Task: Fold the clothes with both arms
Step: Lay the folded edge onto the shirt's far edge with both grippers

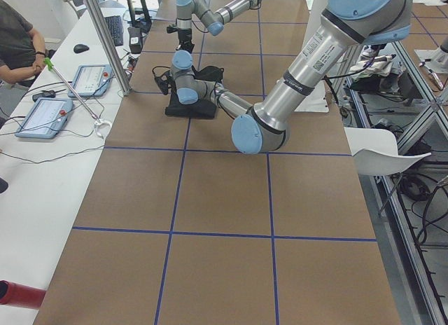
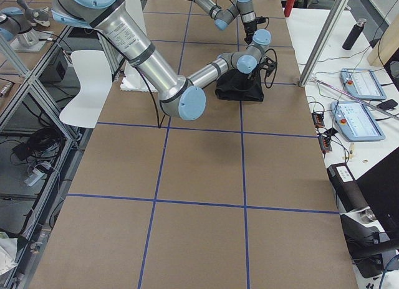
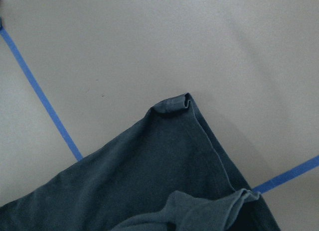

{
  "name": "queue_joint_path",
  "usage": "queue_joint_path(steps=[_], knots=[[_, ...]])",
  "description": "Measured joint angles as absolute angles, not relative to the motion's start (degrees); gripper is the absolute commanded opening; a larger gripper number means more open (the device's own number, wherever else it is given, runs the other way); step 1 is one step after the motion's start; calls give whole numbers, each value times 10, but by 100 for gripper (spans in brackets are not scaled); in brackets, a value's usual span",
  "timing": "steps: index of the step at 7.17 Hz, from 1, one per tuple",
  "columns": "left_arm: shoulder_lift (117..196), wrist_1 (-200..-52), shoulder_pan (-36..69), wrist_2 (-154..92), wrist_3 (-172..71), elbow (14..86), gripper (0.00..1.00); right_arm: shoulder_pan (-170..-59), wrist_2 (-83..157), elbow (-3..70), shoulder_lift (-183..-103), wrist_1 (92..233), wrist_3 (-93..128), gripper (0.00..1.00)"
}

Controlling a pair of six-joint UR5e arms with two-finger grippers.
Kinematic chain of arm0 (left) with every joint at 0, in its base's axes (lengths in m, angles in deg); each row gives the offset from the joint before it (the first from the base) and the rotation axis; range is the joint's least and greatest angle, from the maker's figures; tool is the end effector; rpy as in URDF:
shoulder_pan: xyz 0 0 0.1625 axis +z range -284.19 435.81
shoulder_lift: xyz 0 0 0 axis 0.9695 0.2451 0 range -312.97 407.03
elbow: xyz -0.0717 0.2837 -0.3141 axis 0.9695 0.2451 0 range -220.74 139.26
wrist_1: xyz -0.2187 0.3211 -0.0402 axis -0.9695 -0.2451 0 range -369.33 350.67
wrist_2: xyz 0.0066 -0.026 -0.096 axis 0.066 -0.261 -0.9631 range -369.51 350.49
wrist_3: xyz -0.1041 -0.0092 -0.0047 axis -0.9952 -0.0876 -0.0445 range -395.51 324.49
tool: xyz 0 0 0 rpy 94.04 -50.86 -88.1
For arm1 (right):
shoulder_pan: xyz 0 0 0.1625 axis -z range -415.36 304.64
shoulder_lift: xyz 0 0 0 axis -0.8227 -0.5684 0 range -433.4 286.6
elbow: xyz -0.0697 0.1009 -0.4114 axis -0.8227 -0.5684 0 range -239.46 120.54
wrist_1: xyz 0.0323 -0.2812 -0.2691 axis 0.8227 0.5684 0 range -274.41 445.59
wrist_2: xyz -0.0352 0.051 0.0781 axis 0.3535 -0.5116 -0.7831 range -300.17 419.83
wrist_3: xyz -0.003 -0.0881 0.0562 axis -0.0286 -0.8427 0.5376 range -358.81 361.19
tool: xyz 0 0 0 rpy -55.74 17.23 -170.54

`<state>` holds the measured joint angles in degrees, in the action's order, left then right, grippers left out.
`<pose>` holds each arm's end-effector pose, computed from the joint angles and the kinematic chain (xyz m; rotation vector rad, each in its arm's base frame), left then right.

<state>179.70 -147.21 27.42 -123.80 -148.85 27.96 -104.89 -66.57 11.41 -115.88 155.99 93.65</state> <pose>0.4354 -0.6262 0.2848 -0.1071 1.2808 -0.8269 -0.4449 -0.6311 0.2601 -0.2272 -0.9911 0.5637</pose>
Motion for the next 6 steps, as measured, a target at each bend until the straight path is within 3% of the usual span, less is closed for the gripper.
queue_joint_path(steps=[5, 6], knots=[[1812, -1476, 277, -1229, -1493, 260, 0, -1049, -665, 90, -1157, 1559, 937, 0], [1816, -1477, 277, -1229, -1496, 259, 12, -1049, -665, 89, -1154, 1559, 936, 42]])
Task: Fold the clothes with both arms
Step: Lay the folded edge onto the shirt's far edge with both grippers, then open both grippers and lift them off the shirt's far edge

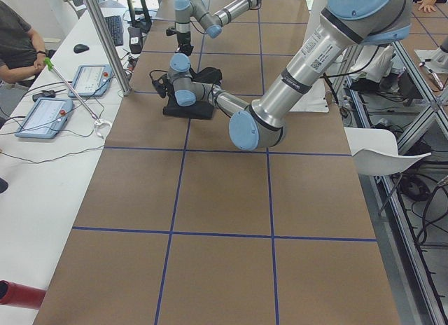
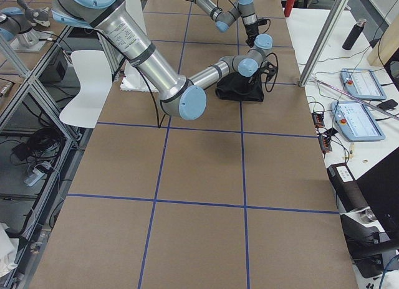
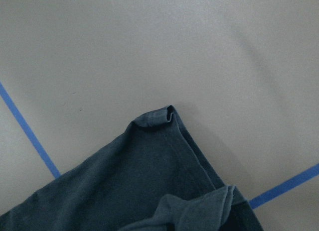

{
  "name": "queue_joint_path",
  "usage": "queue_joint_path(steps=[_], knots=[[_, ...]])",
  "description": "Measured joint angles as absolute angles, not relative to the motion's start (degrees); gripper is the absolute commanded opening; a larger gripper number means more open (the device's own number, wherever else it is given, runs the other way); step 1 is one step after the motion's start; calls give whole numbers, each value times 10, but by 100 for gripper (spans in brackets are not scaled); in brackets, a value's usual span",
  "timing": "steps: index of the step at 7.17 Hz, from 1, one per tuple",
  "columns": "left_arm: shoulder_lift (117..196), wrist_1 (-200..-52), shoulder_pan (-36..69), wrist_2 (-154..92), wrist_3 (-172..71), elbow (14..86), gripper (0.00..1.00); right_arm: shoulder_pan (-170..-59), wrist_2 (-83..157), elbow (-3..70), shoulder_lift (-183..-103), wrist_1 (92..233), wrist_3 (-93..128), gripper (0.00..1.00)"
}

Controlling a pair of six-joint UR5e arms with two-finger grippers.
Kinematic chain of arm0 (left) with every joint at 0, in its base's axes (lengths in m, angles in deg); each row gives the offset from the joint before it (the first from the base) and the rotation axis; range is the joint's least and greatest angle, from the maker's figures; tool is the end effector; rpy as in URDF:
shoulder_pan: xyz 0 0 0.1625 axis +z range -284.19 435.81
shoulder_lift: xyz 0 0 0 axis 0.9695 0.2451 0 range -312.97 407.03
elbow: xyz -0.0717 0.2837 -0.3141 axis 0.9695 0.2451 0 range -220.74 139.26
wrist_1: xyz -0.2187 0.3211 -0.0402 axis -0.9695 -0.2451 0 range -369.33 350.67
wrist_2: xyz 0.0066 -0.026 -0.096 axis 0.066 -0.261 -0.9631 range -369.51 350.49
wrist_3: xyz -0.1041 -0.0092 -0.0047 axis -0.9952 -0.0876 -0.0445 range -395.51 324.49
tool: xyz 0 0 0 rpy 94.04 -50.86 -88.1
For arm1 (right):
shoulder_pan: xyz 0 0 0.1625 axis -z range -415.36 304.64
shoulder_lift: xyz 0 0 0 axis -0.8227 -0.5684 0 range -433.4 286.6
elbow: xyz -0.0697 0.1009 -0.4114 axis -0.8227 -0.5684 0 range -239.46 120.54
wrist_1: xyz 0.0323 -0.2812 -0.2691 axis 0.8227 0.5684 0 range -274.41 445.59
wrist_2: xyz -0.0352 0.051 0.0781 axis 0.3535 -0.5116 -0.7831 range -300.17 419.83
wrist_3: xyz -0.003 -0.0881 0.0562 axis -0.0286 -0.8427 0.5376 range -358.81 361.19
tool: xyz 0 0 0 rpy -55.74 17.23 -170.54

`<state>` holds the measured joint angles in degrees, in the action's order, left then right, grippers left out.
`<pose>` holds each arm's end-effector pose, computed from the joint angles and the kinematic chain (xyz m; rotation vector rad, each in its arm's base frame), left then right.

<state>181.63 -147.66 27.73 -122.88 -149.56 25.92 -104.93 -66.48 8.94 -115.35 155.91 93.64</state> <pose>0.4450 -0.6330 0.2750 -0.1024 1.2858 -0.8404 -0.4501 -0.6383 0.2725 -0.2409 -0.9639 0.5788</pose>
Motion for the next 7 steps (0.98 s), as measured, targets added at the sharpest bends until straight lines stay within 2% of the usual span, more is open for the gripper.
queue_joint_path(steps=[1, 7], knots=[[1818, -1477, 277, -1229, -1497, 259, 99, -1049, -665, 89, -1151, 1559, 936, 99], [1819, -1467, 261, -1228, -1497, 251, 100, -1073, -673, 88, -1148, 1561, 943, 100]])
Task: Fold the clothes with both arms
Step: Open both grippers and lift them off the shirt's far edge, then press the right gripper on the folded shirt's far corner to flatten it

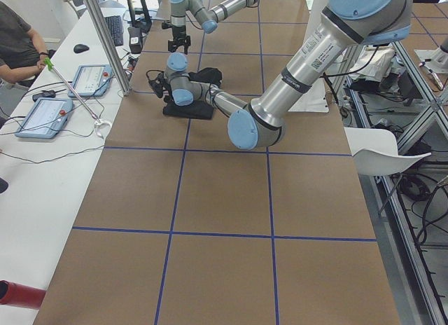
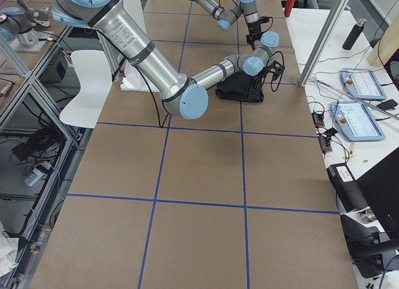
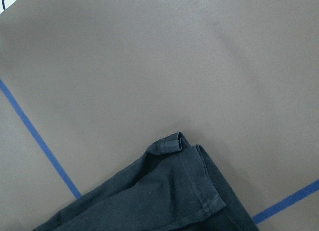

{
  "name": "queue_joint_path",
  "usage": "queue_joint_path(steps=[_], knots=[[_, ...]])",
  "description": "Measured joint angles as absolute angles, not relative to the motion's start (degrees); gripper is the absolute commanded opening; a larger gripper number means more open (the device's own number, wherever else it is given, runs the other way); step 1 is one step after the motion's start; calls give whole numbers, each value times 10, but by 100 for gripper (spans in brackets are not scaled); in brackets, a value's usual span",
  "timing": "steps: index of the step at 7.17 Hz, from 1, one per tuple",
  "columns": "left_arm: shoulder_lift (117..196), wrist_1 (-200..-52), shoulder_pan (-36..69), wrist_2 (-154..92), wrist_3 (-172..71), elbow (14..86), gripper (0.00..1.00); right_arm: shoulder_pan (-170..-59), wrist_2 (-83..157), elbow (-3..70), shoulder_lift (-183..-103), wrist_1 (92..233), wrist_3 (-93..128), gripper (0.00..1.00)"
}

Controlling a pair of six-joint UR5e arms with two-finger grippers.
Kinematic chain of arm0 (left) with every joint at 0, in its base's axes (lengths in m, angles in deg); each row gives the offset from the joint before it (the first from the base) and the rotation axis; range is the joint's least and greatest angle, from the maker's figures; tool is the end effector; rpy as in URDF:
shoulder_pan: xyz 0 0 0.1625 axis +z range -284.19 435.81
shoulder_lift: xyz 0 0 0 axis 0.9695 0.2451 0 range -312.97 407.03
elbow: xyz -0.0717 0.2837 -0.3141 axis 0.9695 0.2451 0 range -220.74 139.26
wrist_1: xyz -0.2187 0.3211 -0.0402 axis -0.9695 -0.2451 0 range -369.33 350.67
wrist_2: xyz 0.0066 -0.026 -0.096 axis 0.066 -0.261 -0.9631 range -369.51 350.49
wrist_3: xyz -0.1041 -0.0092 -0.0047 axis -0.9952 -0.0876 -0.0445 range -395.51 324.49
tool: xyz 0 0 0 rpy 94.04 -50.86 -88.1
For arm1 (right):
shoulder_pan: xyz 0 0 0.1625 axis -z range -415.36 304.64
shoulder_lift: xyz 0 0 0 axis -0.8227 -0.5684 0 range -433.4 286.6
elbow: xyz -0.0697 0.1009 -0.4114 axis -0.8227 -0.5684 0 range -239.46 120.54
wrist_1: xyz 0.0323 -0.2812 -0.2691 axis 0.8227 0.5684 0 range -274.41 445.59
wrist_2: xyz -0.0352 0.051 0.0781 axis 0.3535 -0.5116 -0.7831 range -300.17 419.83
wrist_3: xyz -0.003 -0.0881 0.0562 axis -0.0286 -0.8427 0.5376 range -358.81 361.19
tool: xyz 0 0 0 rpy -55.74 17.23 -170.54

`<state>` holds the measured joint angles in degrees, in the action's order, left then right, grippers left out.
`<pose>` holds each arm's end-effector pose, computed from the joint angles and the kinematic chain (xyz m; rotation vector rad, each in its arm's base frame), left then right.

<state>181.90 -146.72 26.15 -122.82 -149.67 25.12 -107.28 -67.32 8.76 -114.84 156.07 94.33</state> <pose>0.4300 -0.6483 0.2800 -0.0933 1.2659 -0.8781 -0.4251 -0.6562 0.2667 -0.2393 -0.9764 0.6190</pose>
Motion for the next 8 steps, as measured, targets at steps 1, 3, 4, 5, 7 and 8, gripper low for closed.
queue_joint_path(steps=[1, 3, 4, 5, 7, 8], knots=[[1818, -1455, 260, -1229, -1494, 252, 100, -1062, -676, 100, -1148, 1561, 940, 100], [1815, -1407, 260, -1233, -1473, 255, 100, -1042, -675, 133, -1148, 1565, 909, 100], [1811, -1389, 261, -1234, -1459, 256, 100, -1036, -668, 146, -1150, 1567, 869, 100], [1807, -1371, 261, -1235, -1442, 257, 100, -1026, -649, 159, -1153, 1568, 809, 100], [1804, -1326, 262, -1235, -1403, 263, 100, -993, -568, 193, -1178, 1575, 639, 100], [1803, -1310, 262, -1235, -1383, 265, 100, -980, -530, 209, -1196, 1584, 562, 100]])
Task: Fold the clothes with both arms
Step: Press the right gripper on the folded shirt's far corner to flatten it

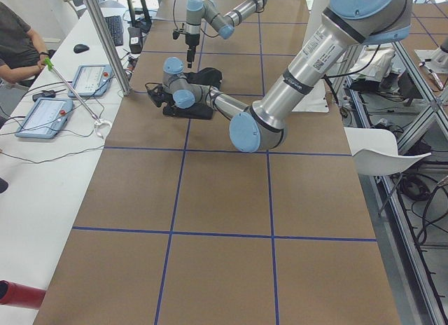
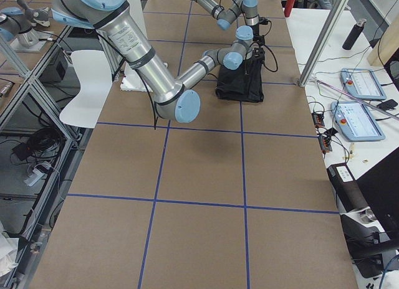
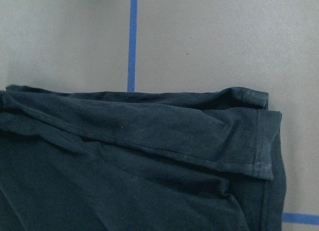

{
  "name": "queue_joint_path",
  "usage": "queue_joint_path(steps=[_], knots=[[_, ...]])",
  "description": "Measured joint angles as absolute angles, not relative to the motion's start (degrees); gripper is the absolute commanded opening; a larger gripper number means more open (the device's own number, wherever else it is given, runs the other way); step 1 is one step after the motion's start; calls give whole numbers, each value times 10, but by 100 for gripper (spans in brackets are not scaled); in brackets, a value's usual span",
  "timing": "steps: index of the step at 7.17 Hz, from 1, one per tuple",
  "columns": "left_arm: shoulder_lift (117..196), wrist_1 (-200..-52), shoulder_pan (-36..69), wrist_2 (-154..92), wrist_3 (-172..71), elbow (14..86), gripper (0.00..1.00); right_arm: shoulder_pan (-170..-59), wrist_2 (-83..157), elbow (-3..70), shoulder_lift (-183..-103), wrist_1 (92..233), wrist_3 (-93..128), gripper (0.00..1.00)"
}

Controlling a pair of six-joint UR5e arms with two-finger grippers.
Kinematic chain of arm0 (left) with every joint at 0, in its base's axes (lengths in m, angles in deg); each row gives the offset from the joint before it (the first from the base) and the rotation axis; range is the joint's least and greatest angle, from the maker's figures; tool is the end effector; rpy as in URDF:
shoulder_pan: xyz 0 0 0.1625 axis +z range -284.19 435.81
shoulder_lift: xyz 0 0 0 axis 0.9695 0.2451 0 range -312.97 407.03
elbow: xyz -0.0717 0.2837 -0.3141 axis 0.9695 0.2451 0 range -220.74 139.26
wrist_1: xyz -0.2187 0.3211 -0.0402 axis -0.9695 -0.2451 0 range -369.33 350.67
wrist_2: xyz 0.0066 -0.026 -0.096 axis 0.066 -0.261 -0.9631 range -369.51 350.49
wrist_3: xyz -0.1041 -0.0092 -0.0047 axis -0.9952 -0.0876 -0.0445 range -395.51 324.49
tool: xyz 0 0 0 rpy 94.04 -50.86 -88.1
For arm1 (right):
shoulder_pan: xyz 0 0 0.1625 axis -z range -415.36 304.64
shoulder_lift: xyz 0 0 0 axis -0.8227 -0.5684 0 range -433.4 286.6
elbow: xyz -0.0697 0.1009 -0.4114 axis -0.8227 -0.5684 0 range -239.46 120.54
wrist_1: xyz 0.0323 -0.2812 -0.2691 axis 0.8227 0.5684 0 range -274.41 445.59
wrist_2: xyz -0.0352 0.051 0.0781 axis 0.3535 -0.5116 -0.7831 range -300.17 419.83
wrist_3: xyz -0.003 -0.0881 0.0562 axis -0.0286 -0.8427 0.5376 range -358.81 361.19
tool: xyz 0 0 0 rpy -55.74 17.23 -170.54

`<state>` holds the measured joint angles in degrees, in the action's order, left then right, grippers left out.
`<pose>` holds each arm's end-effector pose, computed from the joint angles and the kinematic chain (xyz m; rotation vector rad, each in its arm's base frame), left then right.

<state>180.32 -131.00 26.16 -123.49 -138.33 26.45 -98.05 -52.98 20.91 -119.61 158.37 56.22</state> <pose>0.4326 -0.6493 0.3264 -0.0884 1.0021 -0.8101 -0.4799 -0.5688 0.2485 0.2654 -0.9205 -0.0541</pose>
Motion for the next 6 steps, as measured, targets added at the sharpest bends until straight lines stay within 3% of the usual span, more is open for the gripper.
queue_joint_path(steps=[3, 4, 5, 6], knots=[[1800, -1299, 261, -1235, -1366, 267, 100, -966, -492, 244, -1219, 1647, 456, 99], [1799, -1298, 261, -1235, -1366, 269, 100, -958, -491, 249, -1223, 1661, 449, 93], [1799, -1298, 262, -1235, -1366, 271, 100, -948, -492, 251, -1226, 1675, 447, 80], [1799, -1298, 262, -1235, -1366, 272, 100, -940, -493, 252, -1227, 1687, 446, 52]])
